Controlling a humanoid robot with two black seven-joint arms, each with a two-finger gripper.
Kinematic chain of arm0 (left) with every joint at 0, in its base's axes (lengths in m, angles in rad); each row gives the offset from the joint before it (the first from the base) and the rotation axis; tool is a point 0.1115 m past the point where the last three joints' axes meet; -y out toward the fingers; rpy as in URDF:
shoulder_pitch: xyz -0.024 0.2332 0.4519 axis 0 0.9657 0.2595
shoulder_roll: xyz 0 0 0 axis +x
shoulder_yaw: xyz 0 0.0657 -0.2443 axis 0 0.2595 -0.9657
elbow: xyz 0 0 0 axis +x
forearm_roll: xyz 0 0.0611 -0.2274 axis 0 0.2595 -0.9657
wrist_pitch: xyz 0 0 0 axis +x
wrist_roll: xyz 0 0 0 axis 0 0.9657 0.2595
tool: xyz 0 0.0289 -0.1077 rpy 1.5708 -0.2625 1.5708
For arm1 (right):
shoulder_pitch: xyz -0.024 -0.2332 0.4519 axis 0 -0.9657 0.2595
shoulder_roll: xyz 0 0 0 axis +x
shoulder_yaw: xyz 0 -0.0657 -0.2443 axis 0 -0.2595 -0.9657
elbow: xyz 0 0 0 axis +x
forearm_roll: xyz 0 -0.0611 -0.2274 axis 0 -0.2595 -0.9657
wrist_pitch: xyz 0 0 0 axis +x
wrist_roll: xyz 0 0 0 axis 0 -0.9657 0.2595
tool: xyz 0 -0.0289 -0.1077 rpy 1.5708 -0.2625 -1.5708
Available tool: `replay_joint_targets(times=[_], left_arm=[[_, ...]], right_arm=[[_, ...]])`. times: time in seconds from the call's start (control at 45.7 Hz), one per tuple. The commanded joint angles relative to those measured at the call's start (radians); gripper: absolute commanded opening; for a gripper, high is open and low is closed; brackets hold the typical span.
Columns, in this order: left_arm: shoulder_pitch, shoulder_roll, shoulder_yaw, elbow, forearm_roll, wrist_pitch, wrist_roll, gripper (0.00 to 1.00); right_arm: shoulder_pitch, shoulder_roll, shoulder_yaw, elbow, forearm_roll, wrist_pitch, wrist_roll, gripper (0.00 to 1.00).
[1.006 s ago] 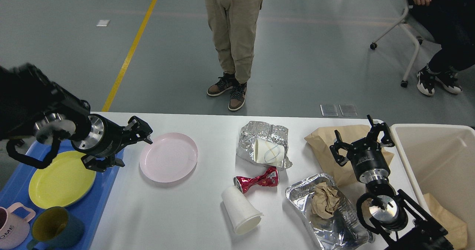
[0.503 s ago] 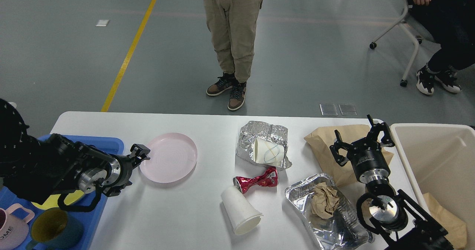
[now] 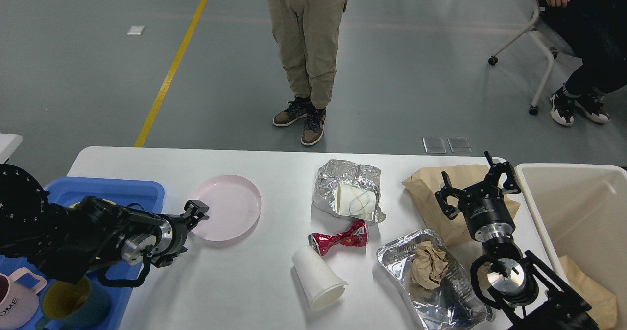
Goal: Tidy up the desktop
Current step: 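Move the left gripper to the pink plate rim and grasp it, then lift the pink plate and stack it on the yellow plate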
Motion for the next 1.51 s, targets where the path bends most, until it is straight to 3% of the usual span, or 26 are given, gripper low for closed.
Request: replay_joint_targets(times=[0.0, 0.197, 0.634, 0.831, 1.487], left_arm=[[0.002, 0.0, -0.006, 0.01, 0.001, 0.0, 0.0, 0.77], [0.036, -0.014, -0.012, 0.029, 0.003, -0.002, -0.001, 0.56], [0.068, -0.011, -0.029, 0.05, 0.0, -0.003, -0.005, 0.2], [0.07, 0.0, -0.029, 0.052, -0.006, -0.051, -0.005, 0.0], [0.015, 0.023, -0.02, -0.008, -0.009, -0.138, -0.005, 0.0]], right_arm=[[0.0, 0.0, 0.0, -0.002, -0.001, 0.0, 0.0, 1.0], [0.0, 0.0, 0.0, -0.002, 0.0, 0.0, 0.0, 1.0], [0.0, 0.0, 0.0, -0.002, 0.0, 0.0, 0.0, 1.0], [0.0, 0.0, 0.0, 0.0, 0.0, 0.0, 0.0, 1.0], [0.0, 0.0, 0.0, -0.002, -0.001, 0.0, 0.0, 1.0]])
